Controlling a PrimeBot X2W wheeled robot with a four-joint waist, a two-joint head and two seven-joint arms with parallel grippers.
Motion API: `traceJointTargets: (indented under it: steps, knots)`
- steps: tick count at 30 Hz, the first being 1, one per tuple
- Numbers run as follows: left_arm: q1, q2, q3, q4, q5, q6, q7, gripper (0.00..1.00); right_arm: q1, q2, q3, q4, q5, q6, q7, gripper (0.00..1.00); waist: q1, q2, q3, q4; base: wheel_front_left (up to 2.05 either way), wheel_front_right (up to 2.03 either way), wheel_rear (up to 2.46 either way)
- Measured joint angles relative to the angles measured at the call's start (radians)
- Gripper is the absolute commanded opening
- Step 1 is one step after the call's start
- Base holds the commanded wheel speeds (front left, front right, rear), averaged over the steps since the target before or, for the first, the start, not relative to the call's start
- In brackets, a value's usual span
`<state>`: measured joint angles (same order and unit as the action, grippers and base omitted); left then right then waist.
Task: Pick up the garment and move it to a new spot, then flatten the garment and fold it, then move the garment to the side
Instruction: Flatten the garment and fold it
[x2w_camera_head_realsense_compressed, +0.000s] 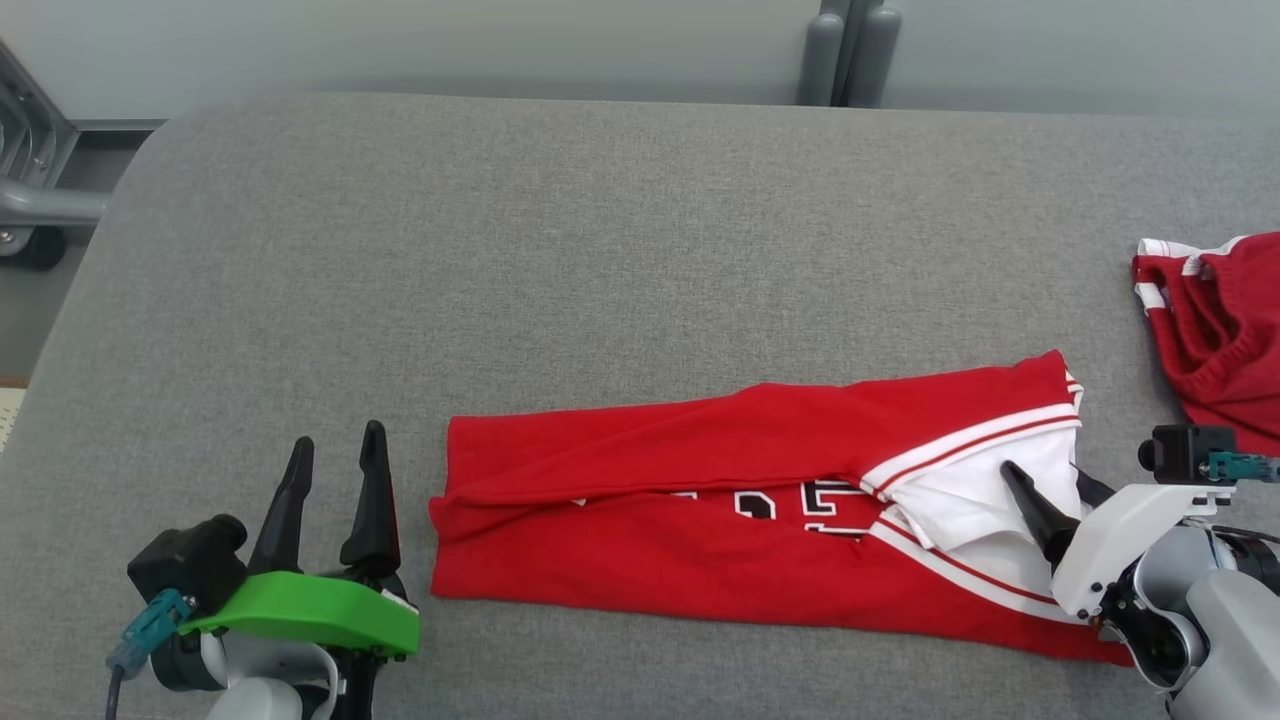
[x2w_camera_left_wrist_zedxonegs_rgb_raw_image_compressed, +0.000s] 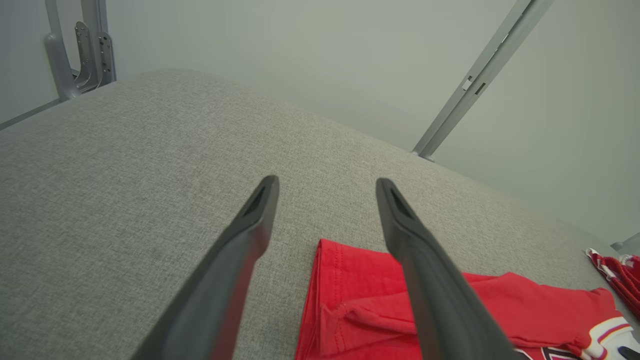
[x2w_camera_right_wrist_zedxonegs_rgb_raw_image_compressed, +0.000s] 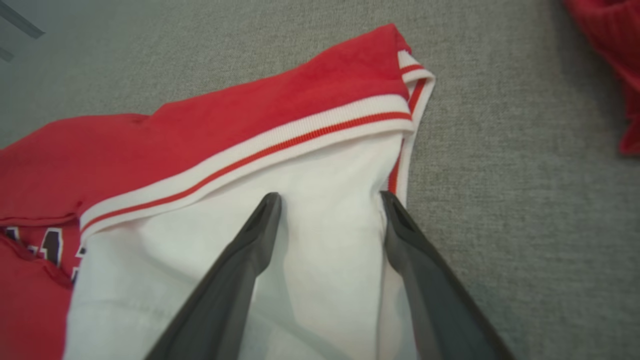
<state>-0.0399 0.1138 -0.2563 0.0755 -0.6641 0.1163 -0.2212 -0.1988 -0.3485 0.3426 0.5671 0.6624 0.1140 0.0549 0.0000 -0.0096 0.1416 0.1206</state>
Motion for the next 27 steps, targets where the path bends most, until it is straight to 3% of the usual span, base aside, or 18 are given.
traceJointTargets:
  steps: [16, 17, 19, 20, 21, 22, 23, 27]
  knots:
    - [0.001, -0.003, 0.007, -0.025, 0.009, 0.003, 0.001, 1.0, -0.036, 0.002, 0.016, 0.031, -0.003, 0.0, 0.009, 1.0, 0.0, 0.0, 0.011, -0.021, 0.0, 0.0, 0.0]
    - [0.001, -0.003, 0.007, -0.025, 0.01, 0.003, 0.001, 1.0, -0.041, 0.003, 0.021, 0.032, -0.003, 0.0, 0.012, 0.96, 0.0, 0.0, 0.012, -0.021, 0.0, 0.0, 0.0]
    - [0.002, -0.003, 0.008, -0.025, 0.011, 0.003, 0.002, 1.0, -0.045, 0.004, 0.031, 0.032, -0.003, 0.0, 0.018, 0.48, 0.0, 0.0, 0.013, -0.021, 0.0, 0.0, 0.0]
    - [0.002, -0.004, 0.011, -0.026, 0.011, 0.003, 0.002, 1.0, -0.049, 0.005, 0.044, 0.032, -0.003, 0.0, 0.021, 0.31, 0.0, 0.0, 0.014, -0.02, 0.0, 0.0, 0.0]
    - [0.002, -0.004, 0.013, -0.026, 0.011, 0.003, 0.002, 1.0, -0.051, 0.005, 0.049, 0.032, -0.004, 0.0, 0.021, 0.24, 0.0, 0.0, 0.014, -0.02, 0.0, 0.0, 0.0]
    - [0.002, -0.004, 0.015, -0.026, 0.011, 0.003, 0.002, 1.0, -0.055, 0.006, 0.052, 0.032, -0.004, 0.0, 0.021, 0.1, 0.0, 0.0, 0.014, -0.02, 0.0, 0.0, 0.0]
    - [0.002, -0.005, 0.017, -0.026, 0.011, 0.003, 0.002, 1.0, -0.058, 0.008, 0.054, 0.032, -0.004, 0.0, 0.021, 0.02, 0.0, 0.0, 0.013, -0.02, 0.0, 0.0, 0.0]
    - [0.003, -0.006, 0.024, -0.027, 0.014, 0.003, 0.002, 1.0, -0.059, 0.011, 0.052, 0.033, -0.003, 0.009, 0.011, 0.0, 0.0, 0.0, 0.011, -0.022, 0.0, 0.0, 0.0]
